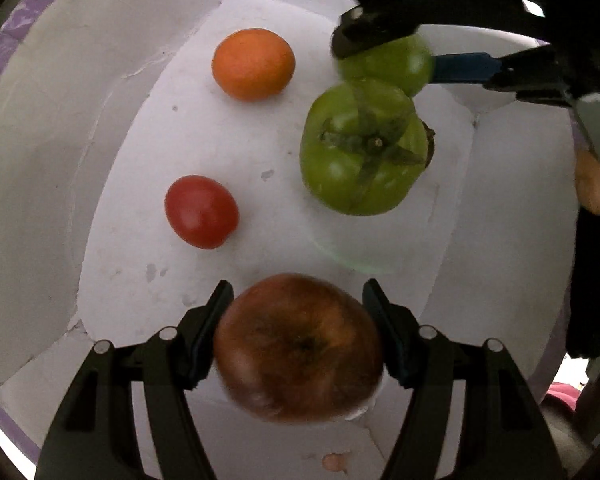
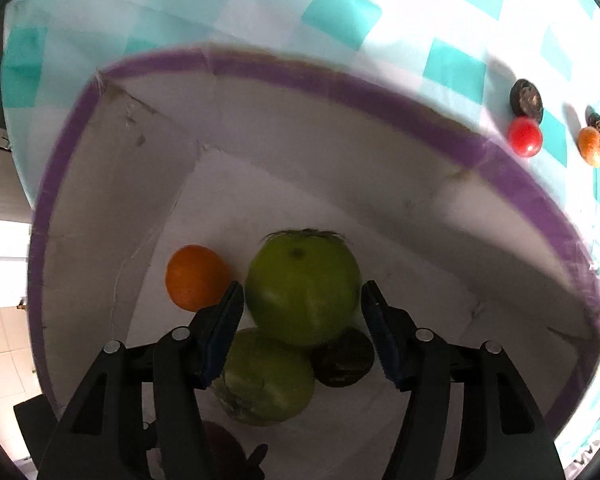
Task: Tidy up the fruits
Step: 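Lower both fruits into the box and open both tools, then move both tools back over the remaining fruits on the cloth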
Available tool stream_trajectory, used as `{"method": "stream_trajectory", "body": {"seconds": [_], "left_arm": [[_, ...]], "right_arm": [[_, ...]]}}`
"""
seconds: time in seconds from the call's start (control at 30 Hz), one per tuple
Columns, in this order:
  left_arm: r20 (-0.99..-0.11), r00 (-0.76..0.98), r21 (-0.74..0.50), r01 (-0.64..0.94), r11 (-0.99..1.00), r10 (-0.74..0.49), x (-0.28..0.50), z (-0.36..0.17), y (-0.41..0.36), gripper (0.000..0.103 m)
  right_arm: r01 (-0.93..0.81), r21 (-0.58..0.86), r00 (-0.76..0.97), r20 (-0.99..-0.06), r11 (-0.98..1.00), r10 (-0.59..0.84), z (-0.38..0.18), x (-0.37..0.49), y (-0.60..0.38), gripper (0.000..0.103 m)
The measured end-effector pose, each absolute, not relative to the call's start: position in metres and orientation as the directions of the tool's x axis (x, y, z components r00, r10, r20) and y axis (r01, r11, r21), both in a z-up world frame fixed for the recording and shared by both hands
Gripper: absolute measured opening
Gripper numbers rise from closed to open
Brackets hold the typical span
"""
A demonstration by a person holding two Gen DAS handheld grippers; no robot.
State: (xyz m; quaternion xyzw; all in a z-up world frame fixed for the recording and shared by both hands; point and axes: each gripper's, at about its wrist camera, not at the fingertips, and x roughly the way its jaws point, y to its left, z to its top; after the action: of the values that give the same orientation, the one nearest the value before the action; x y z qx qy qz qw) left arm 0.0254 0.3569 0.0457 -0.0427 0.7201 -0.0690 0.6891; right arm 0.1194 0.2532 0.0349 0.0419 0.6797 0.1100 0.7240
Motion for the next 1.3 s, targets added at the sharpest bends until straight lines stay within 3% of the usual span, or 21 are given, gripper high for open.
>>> {"method": "stream_trajectory", "body": {"seconds": [0.07,0.23,0.4,0.5,0.6,0.67,0.83,0.97,1.13,1.3], "left_arm": [[-0.988,-0.020,-0.152,0.033,0.988,-0.151,0.024,0.052,0.358,0.075],[-0.990,0.062,-0.123,0.013,0.992,-0.123,0.019,0.069,0.361,0.080],[-0.975,0.217,-0.079,-0.127,0.989,-0.050,-0.001,0.106,0.370,0.081],[-0.913,0.405,-0.048,-0.215,0.975,0.045,-0.025,0.148,0.364,0.081],[-0.819,0.558,-0.044,-0.296,0.954,0.135,-0.049,0.190,0.348,0.095],[-0.757,0.631,-0.057,-0.321,0.946,0.169,-0.063,0.211,0.328,0.101],[-0.625,0.760,-0.040,-0.259,0.965,0.178,-0.095,0.242,0.241,0.101],[-0.653,0.749,-0.012,-0.155,0.988,0.110,-0.110,0.230,0.178,0.101],[-0.697,0.716,-0.003,-0.046,0.999,0.031,-0.119,0.214,0.123,0.101],[-0.730,0.684,0.009,0.031,0.999,-0.014,-0.120,0.203,0.082,0.101]], "right_arm": [[-0.115,0.217,0.084,-0.970,0.969,0.227,0.044,0.118,0.250,0.080],[-0.154,0.264,0.156,-0.945,0.952,0.288,0.074,0.104,0.237,0.080],[-0.188,0.395,0.287,-0.854,0.899,0.435,0.116,0.075,0.192,0.080],[-0.247,0.413,0.372,-0.795,0.877,0.479,0.148,0.064,0.158,0.081],[-0.251,0.419,0.431,-0.759,0.873,0.488,0.165,0.043,0.121,0.083],[-0.216,0.428,0.457,-0.750,0.878,0.478,0.166,0.032,0.086,0.084],[0.009,0.431,0.454,-0.806,0.902,0.381,0.135,0.007,-0.015,0.085],[0.214,0.392,0.449,-0.853,0.895,0.266,0.147,-0.011,-0.092,0.085],[0.334,0.429,0.409,-0.868,0.839,0.281,0.224,-0.031,-0.143,0.085],[0.121,0.533,0.393,-0.801,0.838,0.452,0.363,-0.058,-0.099,0.088]]}}
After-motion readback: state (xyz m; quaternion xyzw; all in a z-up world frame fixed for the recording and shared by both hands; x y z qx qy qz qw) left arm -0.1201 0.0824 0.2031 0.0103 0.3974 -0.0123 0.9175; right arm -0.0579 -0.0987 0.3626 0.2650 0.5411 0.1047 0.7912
